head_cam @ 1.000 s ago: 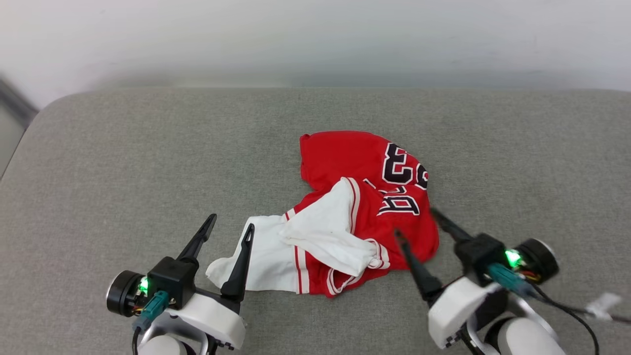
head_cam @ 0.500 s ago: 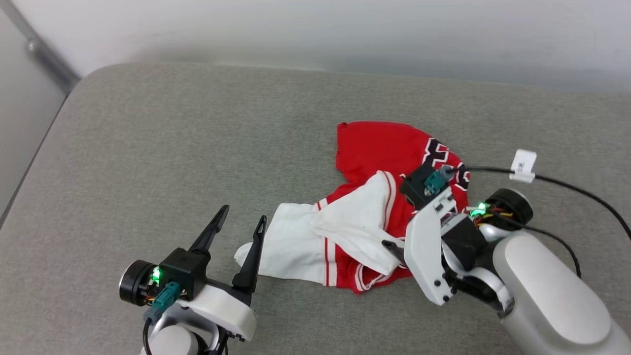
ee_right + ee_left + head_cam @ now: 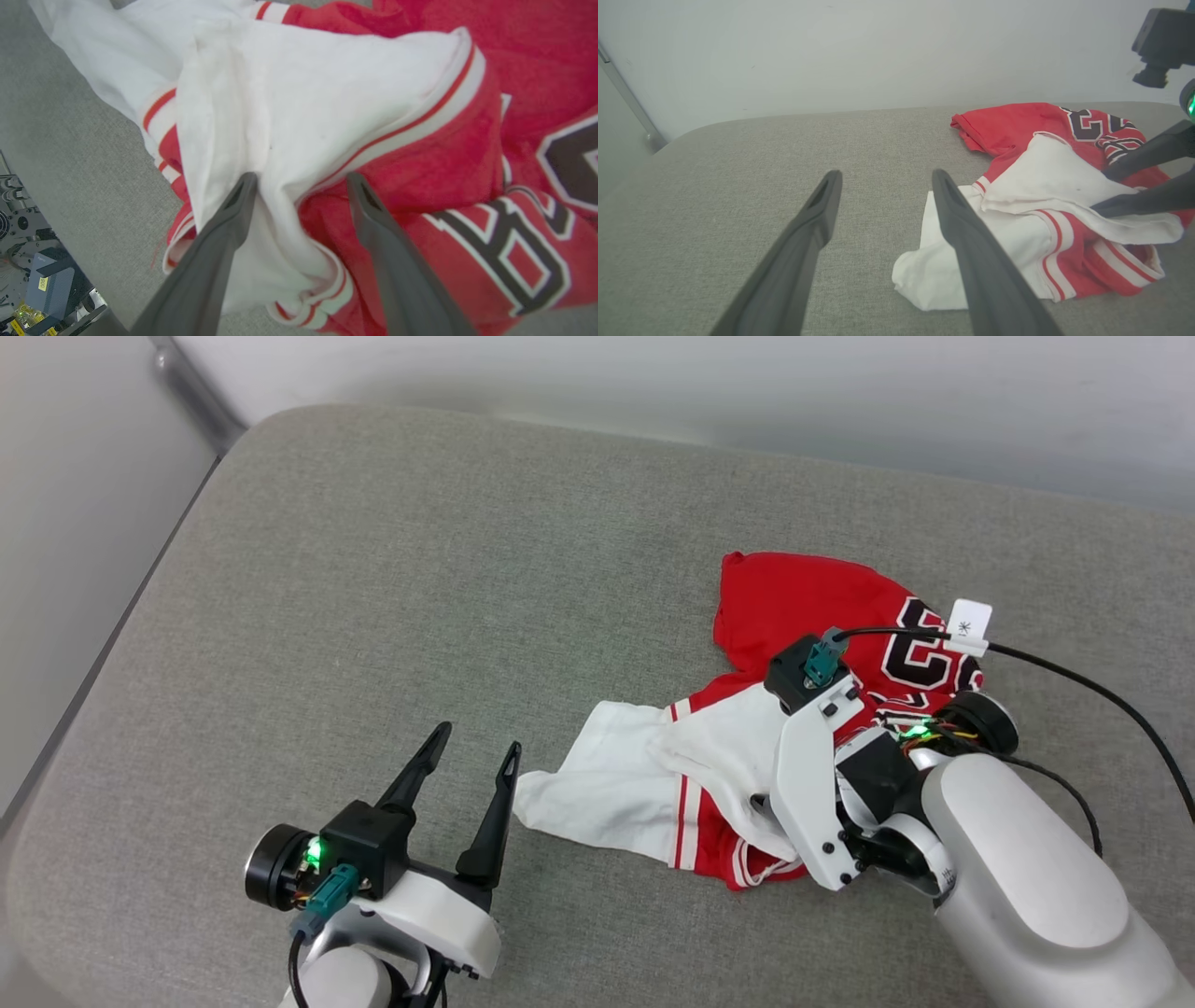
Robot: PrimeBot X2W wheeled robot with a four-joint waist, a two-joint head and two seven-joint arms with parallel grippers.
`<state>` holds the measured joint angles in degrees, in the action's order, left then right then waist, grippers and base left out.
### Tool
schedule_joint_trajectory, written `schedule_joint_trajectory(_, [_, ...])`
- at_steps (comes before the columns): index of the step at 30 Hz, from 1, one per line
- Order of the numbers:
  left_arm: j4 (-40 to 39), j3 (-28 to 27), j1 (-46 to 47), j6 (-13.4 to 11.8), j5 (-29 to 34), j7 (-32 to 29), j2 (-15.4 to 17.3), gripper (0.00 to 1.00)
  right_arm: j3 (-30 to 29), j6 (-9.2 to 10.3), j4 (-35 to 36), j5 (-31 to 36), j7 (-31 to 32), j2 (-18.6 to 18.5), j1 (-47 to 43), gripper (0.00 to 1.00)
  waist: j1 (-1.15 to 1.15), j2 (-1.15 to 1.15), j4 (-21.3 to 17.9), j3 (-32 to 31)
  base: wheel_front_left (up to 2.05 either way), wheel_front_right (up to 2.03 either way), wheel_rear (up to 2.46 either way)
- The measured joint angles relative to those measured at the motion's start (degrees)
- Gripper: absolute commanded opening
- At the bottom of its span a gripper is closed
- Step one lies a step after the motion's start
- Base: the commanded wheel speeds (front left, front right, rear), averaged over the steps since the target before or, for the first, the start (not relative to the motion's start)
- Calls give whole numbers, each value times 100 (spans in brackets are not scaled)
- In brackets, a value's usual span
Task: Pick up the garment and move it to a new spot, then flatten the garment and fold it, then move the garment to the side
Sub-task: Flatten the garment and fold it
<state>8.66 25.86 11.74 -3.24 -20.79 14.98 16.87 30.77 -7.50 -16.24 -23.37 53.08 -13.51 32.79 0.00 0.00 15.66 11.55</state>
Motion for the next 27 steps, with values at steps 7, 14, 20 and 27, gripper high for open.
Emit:
schedule_joint_trajectory(7, [43,-89,-31,23,41,1,-37,100,-31,0,-31,-48,-54,10,1,0,0,0,-31,-14,0,0,0])
schedule_joint_trajectory(14, [100,-160,-94,71,48,1,16,100,-271,-1,488,-213,-358,-110,-117,0,0,0,-298,-154,0,0,0])
schedule_joint_trajectory(20, [99,-200,-215,64,48,9,84,100,-1071,0,1263,-291,-575,-260,-810,0,0,0,-639,-308,0,0,0])
schedule_joint_trajectory(27, [82,-211,-325,27,27,-18,186,100,-3014,0,2148,-130,-942,169,-2363,0,0,0,-1106,-432,0,0,0])
